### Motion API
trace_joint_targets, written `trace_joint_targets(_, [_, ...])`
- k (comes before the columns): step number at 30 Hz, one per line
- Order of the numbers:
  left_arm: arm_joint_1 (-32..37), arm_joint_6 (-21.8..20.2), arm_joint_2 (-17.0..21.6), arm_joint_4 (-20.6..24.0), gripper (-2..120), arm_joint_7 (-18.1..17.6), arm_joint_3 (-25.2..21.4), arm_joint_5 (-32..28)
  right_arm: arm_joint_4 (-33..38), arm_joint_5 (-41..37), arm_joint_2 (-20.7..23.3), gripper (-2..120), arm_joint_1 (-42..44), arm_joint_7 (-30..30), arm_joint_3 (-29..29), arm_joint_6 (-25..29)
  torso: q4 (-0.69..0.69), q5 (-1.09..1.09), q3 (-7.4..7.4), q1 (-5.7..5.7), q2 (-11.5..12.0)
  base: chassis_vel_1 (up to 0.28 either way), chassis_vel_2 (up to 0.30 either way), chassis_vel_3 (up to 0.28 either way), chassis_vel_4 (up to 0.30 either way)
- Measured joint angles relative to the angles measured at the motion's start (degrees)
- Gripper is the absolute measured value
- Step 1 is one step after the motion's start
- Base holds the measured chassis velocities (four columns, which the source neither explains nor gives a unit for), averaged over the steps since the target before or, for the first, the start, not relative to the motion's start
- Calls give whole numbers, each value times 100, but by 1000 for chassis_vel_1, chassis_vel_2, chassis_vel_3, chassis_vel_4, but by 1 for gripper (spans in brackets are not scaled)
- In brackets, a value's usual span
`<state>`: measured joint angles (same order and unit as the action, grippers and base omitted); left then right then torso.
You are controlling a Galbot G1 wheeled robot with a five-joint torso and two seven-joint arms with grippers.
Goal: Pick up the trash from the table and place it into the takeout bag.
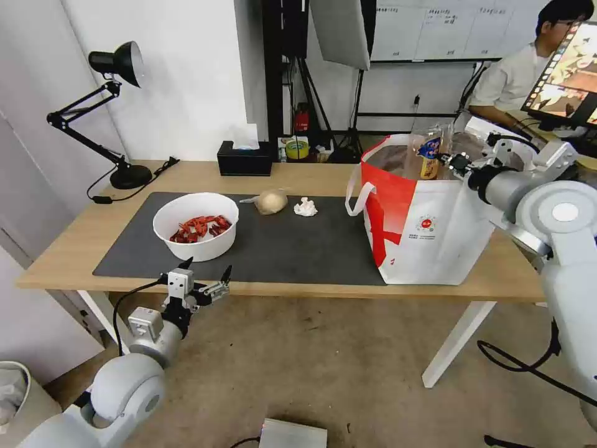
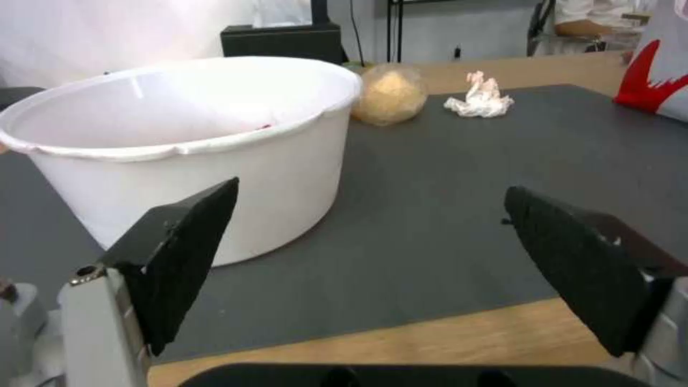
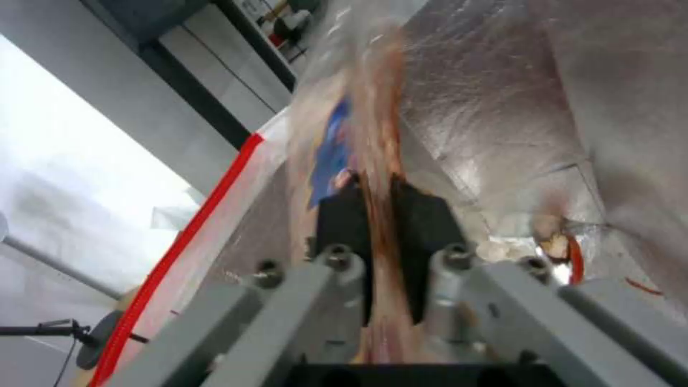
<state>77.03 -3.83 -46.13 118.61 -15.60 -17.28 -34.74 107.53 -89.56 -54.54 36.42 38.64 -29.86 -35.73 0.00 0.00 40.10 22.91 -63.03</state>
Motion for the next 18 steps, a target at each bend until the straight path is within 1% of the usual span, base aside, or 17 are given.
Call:
trace_joint_targets(1, [0,0,0,0,100,0,0,0,0,0,0,13,0,0,0,0,0,0,0,0,0,0,0,0,0])
trace_joint_targets(2, [-8,0,2,-4,100,0,8,0,14,-9,1,16,19,15,-14,-1,0,0,0,0,0,0,0,0,0])
trace_joint_targets(4, [-32,-3,9,-10,100,-5,41,1,58,-77,6,28,76,76,-72,-8,0,0,0,0,0,0,0,0,0])
trace_joint_targets(5, [-32,-3,9,-10,100,-5,41,1,58,-77,6,28,76,76,-72,-8,0,0,0,0,0,0,0,0,0])
trace_joint_targets(8, [-72,-7,28,-11,100,-15,76,1,84,-146,22,43,102,89,-110,-20,0,0,0,0,0,0,0,0,0])
trace_joint_targets(9, [-72,-7,28,-11,100,-15,76,1,84,-146,22,43,102,89,-110,-20,0,0,0,0,0,0,0,0,0])
trace_joint_targets(11, [-86,-12,40,-8,100,-22,78,0,97,-169,28,51,95,78,-115,-21,0,1,0,0,0,0,0,0,0])
trace_joint_targets(12, [-86,-12,40,-8,100,-22,78,0,97,-169,28,51,95,78,-115,-21,0,1,0,0,0,0,0,0,0])
trace_joint_targets(14, [-81,-14,47,17,100,-24,63,-5,140,-240,46,63,42,-125,-124,27,0,1,0,0,0,0,0,0,0])
trace_joint_targets(15, [-68,-14,46,22,100,-24,44,-7,176,-265,66,67,20,-294,-124,91,0,1,0,1,0,0,0,0,0])
trace_joint_targets(16, [-68,-14,46,22,100,-24,44,-7,176,-265,66,67,20,-294,-124,91,0,1,0,1,0,0,0,0,0])
trace_joint_targets(17, [-45,-7,38,27,100,-24,16,-11,218,-272,96,73,-8,-508,-119,164,0,1,0,0,0,0,0,0,0])
trace_joint_targets(18, [-26,9,30,30,100,-24,-9,-14,266,-264,131,76,-39,-702,-96,215,0,0,0,0,0,0,0,0,0])
